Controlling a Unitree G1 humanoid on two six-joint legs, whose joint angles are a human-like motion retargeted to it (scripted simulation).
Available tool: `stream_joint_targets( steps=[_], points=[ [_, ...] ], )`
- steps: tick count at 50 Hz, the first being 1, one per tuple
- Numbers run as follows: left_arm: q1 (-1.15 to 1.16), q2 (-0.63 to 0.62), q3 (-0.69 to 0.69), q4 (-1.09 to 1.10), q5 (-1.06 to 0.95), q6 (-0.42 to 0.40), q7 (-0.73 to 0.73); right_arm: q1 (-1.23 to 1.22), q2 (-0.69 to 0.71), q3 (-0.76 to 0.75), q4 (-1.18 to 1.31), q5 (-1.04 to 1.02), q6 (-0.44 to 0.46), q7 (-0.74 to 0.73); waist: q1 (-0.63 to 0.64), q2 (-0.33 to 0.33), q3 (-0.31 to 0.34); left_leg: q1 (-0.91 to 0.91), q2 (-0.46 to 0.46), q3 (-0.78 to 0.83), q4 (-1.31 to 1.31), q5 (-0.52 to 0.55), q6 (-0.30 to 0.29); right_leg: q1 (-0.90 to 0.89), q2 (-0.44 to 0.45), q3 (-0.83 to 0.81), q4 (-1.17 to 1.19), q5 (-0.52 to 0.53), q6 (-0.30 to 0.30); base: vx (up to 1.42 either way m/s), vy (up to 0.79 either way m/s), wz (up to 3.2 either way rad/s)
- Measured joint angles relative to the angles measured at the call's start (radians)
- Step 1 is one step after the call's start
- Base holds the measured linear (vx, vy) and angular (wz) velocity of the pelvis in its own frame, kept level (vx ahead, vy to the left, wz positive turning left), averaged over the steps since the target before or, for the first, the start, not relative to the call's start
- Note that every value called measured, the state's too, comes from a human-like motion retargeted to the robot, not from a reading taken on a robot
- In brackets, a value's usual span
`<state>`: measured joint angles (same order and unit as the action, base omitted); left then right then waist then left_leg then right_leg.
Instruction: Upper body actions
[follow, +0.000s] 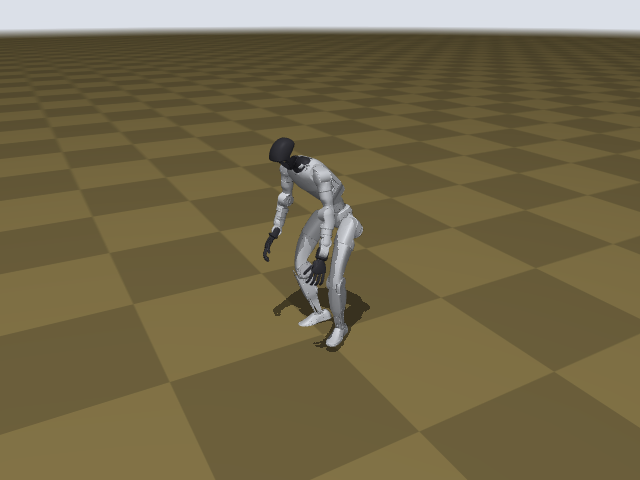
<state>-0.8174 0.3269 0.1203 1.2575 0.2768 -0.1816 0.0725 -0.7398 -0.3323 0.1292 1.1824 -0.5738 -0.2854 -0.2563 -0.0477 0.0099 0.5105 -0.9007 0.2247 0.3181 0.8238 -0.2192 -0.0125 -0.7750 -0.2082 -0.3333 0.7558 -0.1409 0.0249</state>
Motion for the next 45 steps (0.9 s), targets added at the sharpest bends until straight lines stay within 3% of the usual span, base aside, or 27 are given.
stream_joint_targets(
  steps=[16,25,28,37,43,45],
  points=[
    [-0.241,0.199,-0.099,-0.066,0.097,0.009,0.044,-0.290,-0.164,0.171,-0.117,0.054,-0.091,-0.043,0.051,0.010,0.009,-0.625,0.107,-0.014,0.709,-0.242,0.145,-0.614,0.043,-0.064,0.657,-0.175,-0.168,-0.10,0.02,-0.20],
    [-0.120,0.207,-0.123,-0.073,0.105,-0.005,0.140,-0.235,-0.149,0.233,-0.067,0.084,-0.129,-0.089,0.058,-0.062,0.009,-0.669,0.165,0.062,1.039,-0.364,0.236,-0.716,0.007,-0.053,1.029,-0.291,-0.277,0.04,0.02,-0.12],
    [-0.086,0.202,-0.126,-0.066,0.129,-0.012,0.202,-0.219,-0.127,0.245,-0.040,0.077,-0.140,-0.102,0.055,-0.084,0.009,-0.669,0.179,0.095,1.101,-0.391,0.269,-0.744,0.005,-0.033,1.105,-0.310,-0.284,0.02,0.13,-0.19],
    [-0.038,0.188,-0.143,-0.043,0.192,-0.011,0.256,-0.188,-0.083,0.252,0.003,0.070,-0.143,-0.137,0.061,-0.112,0.009,-0.659,0.194,0.104,1.146,-0.414,0.274,-0.752,0.035,-0.002,1.166,-0.321,-0.284,0.02,0.03,-0.11],
    [-0.128,0.202,-0.132,-0.032,0.228,0.022,0.261,-0.246,-0.114,0.215,0.019,0.024,-0.120,-0.157,0.067,-0.084,0.009,-0.665,0.158,0.084,0.984,-0.333,0.273,-0.713,0.037,-0.042,1.005,-0.264,-0.283,-0.08,-0.05,0.21],
    [-0.163,0.209,-0.128,-0.034,0.222,0.024,0.255,-0.269,-0.137,0.199,0.021,0.012,-0.115,-0.159,0.073,-0.069,0.009,-0.662,0.140,0.061,0.899,-0.297,0.247,-0.689,0.044,-0.055,0.912,-0.236,-0.271,-0.11,-0.13,0.29]
  ],
)
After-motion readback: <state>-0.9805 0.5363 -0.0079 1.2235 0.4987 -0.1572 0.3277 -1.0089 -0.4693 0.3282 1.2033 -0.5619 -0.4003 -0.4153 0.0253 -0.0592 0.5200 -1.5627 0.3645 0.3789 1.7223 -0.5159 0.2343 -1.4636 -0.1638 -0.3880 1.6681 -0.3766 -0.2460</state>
